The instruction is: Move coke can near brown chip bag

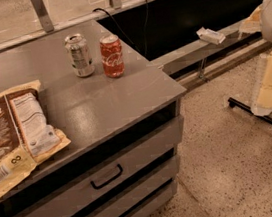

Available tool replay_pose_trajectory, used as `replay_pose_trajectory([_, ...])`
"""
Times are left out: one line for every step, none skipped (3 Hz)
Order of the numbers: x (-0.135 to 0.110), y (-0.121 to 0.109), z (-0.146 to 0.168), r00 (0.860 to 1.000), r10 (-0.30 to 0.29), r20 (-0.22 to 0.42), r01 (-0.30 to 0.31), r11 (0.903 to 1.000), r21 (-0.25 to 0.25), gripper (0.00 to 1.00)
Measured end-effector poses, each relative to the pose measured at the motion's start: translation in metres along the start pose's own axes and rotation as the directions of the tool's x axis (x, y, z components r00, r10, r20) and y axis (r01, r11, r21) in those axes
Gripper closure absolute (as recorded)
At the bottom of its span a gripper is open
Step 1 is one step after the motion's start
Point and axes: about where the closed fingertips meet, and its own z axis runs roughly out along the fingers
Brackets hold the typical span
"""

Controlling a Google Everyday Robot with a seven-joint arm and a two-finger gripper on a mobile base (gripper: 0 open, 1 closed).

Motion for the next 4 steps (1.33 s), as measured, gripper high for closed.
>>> replay_pose_trajectory([-0.004,-0.003,-0.001,1.000,-0.007,0.006,0.007,0.9999,0.008,0.00])
replay_pose_trajectory([-0.033,-0.019,-0.005,0.998,-0.054,0.042,0.052,0.9975,0.048,0.00])
replay_pose_trajectory([-0.072,-0.043,-0.003,0.988,-0.082,0.134,0.073,0.9950,0.068,0.00])
replay_pose_trajectory([-0.109,-0.065,0.014,0.967,-0.086,0.241,0.072,0.9952,0.066,0.00])
